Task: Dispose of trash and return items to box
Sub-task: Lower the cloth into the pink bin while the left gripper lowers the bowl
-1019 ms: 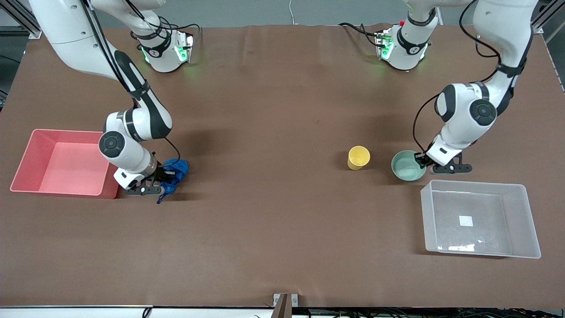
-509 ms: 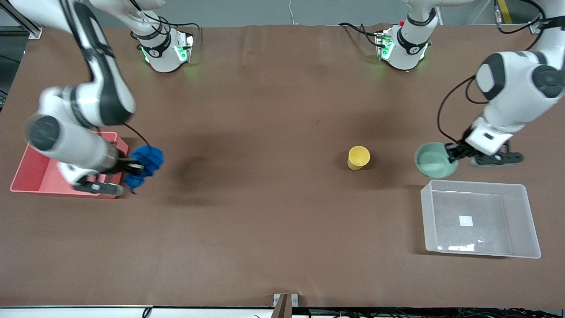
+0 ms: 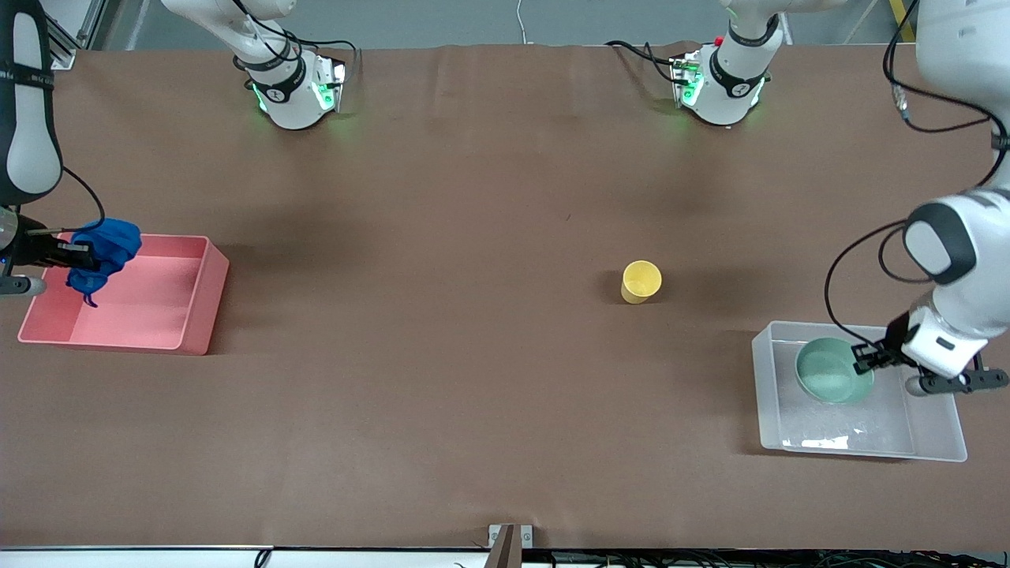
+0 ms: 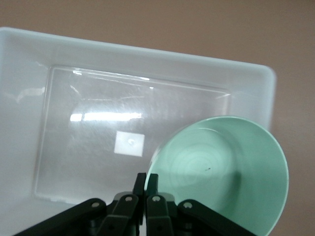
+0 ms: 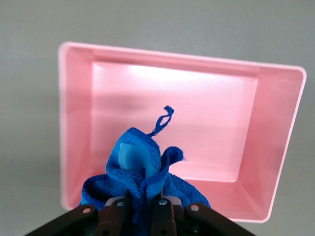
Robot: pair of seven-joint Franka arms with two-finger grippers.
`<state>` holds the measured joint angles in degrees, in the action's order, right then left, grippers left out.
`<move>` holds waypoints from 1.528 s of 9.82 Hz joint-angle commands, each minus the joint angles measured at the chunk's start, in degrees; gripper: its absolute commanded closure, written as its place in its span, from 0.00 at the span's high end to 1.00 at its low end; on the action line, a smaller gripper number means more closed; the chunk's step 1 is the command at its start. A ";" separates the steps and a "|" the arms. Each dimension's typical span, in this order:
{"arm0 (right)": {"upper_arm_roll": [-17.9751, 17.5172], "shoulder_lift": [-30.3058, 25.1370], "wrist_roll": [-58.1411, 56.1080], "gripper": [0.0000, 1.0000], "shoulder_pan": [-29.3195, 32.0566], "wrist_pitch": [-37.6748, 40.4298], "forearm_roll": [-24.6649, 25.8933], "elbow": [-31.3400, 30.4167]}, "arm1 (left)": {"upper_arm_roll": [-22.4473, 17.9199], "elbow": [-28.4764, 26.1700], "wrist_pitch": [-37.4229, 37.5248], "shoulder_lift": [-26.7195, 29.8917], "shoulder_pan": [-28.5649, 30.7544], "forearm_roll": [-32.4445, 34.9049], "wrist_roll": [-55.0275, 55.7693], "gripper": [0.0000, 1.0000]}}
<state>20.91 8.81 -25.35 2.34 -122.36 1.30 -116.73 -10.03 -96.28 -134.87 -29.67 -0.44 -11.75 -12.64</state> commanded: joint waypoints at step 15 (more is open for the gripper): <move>-9.70 -0.80 15.19 1.00 2.82 12.60 -4.38 11.83 | 2.01 6.28 23.37 12.94 -0.97 7.05 -1.88 1.00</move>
<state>16.33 9.65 -15.94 2.26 -116.66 -2.54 -109.56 -9.96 -87.25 -115.88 -21.26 -1.30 -8.96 -16.82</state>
